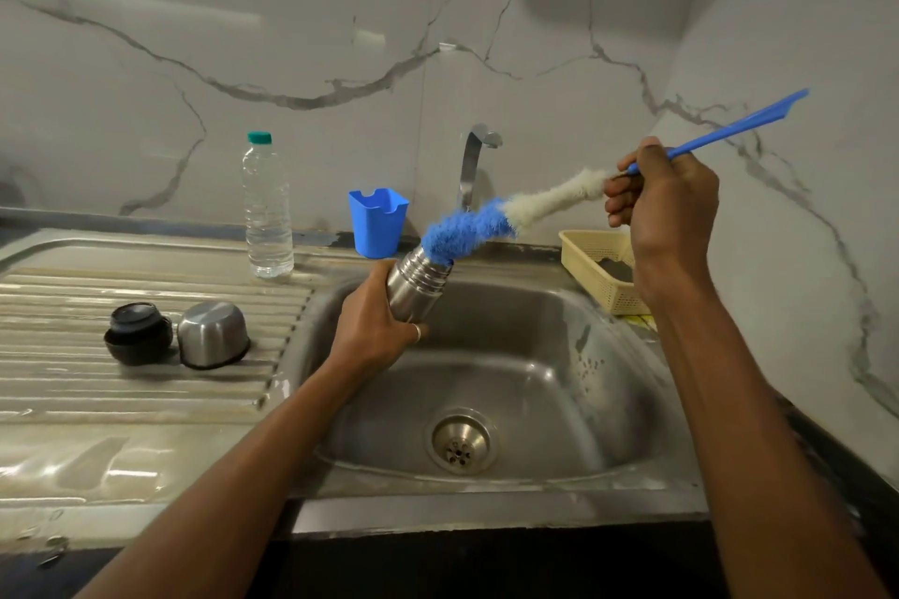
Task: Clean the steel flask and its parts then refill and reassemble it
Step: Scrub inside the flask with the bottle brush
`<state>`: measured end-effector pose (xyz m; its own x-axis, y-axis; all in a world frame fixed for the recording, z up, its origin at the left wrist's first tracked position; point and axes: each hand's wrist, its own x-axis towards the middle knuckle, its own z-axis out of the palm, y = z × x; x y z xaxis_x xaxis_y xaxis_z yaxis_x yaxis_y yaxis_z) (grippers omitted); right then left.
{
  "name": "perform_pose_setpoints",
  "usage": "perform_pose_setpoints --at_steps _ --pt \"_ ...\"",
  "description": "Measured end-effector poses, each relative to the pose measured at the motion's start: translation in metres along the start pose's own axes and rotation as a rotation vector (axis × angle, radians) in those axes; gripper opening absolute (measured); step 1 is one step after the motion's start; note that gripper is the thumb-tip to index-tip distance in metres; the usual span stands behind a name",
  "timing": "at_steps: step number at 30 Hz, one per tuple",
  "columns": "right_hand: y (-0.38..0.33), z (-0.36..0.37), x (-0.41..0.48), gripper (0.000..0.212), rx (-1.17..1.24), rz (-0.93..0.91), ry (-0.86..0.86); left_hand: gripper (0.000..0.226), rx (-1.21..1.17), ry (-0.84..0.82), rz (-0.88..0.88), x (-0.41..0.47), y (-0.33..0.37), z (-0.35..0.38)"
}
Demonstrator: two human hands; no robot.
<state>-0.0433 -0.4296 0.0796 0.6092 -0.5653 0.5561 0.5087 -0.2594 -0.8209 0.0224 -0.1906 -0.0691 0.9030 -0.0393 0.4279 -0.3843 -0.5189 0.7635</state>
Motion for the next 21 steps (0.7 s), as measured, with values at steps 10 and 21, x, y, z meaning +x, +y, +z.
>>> perform_pose_setpoints --at_steps 10,21 --pt "0.003 -0.02 0.02 0.029 -0.072 0.037 -0.204 0.078 0.045 -0.031 0.114 -0.003 -0.003 0.009" --pt "0.025 -0.013 0.009 0.022 -0.057 0.148 -0.213 0.08 0.088 -0.065 0.145 -0.005 -0.002 0.014"
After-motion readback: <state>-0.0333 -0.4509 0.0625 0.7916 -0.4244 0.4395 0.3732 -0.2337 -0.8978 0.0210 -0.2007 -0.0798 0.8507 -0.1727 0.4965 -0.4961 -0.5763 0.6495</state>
